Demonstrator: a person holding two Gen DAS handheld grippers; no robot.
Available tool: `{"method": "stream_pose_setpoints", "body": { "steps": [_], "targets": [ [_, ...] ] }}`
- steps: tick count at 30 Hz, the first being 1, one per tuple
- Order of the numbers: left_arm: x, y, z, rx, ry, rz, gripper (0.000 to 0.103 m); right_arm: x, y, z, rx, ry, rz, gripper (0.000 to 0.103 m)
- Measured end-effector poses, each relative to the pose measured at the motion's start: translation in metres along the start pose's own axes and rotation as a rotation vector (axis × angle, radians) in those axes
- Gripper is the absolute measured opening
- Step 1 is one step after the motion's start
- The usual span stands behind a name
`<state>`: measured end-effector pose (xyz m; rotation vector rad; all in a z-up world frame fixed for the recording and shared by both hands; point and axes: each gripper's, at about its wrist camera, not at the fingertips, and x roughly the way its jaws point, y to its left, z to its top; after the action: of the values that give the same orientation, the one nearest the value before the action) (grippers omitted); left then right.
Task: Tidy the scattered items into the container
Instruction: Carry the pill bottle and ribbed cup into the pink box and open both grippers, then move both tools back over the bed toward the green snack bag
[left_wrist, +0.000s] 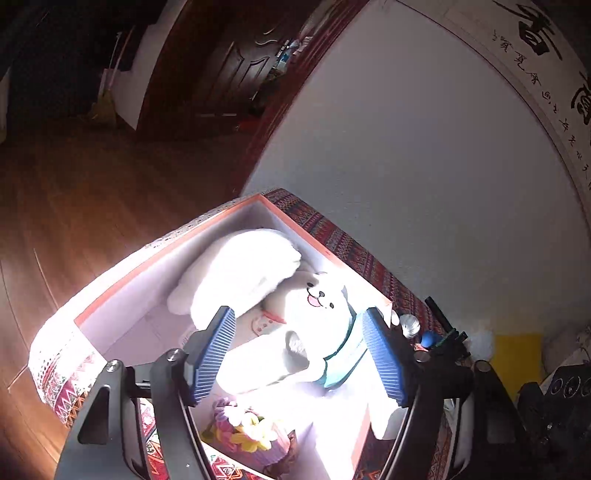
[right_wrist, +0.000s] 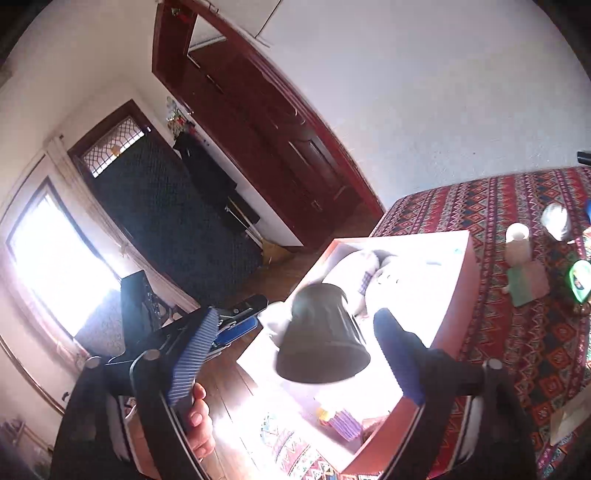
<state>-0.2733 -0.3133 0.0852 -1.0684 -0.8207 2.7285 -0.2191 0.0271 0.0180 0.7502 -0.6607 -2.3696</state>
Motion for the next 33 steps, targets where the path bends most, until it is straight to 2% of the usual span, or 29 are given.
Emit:
{"method": "stream_pose_setpoints", "body": {
  "steps": [4,9,13,18,21,23,27,30,33],
  "targets": [
    [-0.014,0.019,0.011,-0.013,-0.062,0.043,0.079,0.017,0.004,-0.004,-0.034,0.025,-0.019,0.088],
    [-0.018,0.014,0.001,-0.006,-0.078,0.022,0.081,-0.017,-0.016,-0.009,-0.001,-0.006,-0.047,0.088],
    [-0.013,-0.019,-0.014,0.071,-0.049,0.002,0.081,-0.068,-0.041,-0.007,0.031,-0.08,-0.119,0.088],
    [-0.004,-0.089,-0.044,0.236,-0.006,-0.047,0.081,-0.143,-0.086,-0.002,0.122,-0.207,-0.215,0.088],
    [0.011,-0.139,-0.076,0.373,0.046,-0.077,0.082,-0.185,-0.12,-0.004,0.183,-0.278,-0.315,0.088],
    [0.025,-0.17,-0.102,0.459,0.092,-0.09,0.083,-0.209,-0.148,-0.007,0.264,-0.314,-0.352,0.088],
    [0.068,-0.224,-0.167,0.624,0.255,-0.154,0.083,-0.233,-0.208,-0.019,0.436,-0.338,-0.388,0.088],
    [0.102,-0.258,-0.231,0.813,0.391,-0.191,0.083,-0.244,-0.254,-0.035,0.597,-0.339,-0.354,0.086],
    [0.133,-0.278,-0.286,0.981,0.466,-0.139,0.083,-0.25,-0.291,-0.052,0.741,-0.346,-0.28,0.083]
  ]
}}
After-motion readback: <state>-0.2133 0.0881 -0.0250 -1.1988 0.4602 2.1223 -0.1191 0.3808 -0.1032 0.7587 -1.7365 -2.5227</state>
